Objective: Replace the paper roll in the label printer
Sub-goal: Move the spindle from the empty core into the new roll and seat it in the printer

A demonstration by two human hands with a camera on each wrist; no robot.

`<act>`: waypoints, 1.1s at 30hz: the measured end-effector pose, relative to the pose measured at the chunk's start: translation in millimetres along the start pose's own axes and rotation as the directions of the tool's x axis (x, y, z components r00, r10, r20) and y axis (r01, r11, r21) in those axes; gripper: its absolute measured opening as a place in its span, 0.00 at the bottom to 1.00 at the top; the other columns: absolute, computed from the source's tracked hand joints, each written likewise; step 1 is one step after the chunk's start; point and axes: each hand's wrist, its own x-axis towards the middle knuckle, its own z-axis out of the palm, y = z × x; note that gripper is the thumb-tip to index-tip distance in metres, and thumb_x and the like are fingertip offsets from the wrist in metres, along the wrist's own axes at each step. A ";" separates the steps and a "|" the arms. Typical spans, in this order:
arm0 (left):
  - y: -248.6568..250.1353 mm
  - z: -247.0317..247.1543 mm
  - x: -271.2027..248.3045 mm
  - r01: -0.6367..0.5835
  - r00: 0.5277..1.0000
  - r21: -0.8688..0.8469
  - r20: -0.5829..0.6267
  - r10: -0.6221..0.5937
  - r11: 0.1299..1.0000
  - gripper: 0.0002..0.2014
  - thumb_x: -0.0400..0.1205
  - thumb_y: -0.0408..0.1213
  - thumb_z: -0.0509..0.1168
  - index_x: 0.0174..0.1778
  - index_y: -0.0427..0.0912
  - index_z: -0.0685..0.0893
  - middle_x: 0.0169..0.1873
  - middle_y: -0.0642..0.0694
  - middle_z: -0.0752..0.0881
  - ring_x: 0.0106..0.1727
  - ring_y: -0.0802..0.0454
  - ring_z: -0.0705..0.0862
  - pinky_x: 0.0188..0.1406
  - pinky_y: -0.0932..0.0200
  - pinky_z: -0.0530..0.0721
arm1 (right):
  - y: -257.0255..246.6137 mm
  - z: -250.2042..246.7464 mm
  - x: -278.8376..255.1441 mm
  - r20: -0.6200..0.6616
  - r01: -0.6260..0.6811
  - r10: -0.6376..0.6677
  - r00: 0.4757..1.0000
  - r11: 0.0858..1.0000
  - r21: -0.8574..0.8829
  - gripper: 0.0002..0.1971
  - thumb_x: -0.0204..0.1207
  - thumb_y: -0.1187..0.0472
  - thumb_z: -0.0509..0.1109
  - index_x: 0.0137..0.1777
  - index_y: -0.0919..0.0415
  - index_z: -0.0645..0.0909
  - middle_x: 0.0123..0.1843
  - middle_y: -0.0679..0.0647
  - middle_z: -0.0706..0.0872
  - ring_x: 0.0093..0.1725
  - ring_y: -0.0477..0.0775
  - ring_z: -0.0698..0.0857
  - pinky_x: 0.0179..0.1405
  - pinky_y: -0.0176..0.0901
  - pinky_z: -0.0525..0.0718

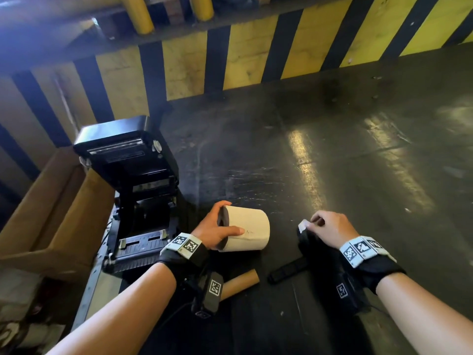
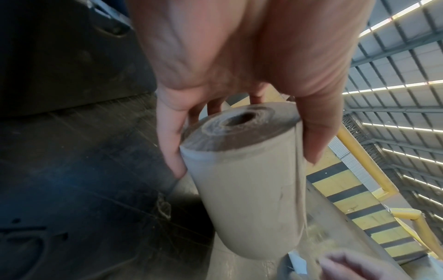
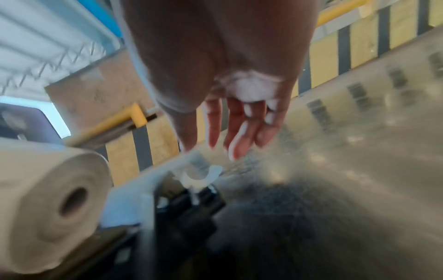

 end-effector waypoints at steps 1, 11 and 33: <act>0.4 0.1 0.2 -0.013 1.000 0.016 0.009 0.013 1.000 0.34 0.72 0.36 0.75 0.69 0.55 0.66 0.63 0.47 0.72 0.62 0.48 0.72 0.64 0.41 0.80 | 1.6 -0.4 -8.6 0.071 -0.003 0.004 0.997 1.000 -0.016 0.15 0.71 0.45 0.70 0.50 0.53 0.84 0.51 0.53 0.88 0.55 0.56 0.85 0.53 0.44 0.78; -1.6 4.9 -11.0 -0.144 0.988 0.030 -0.056 0.145 0.989 0.32 0.65 0.35 0.80 0.61 0.55 0.72 0.62 0.46 0.78 0.66 0.43 0.76 0.66 0.47 0.77 | 9.9 11.9 -51.1 0.221 -0.026 0.018 0.975 0.999 0.032 0.21 0.70 0.49 0.73 0.61 0.56 0.82 0.60 0.54 0.86 0.62 0.54 0.83 0.56 0.37 0.75; 47.6 -88.4 -80.4 -0.332 0.942 -0.579 -0.168 0.289 0.745 0.35 0.54 0.40 0.78 0.59 0.55 0.79 0.57 0.40 0.83 0.57 0.37 0.81 0.49 0.29 0.81 | -112.2 -105.8 -79.6 -0.531 0.399 -0.144 0.835 0.822 0.406 0.14 0.64 0.52 0.79 0.43 0.60 0.85 0.40 0.55 0.90 0.42 0.55 0.87 0.44 0.46 0.83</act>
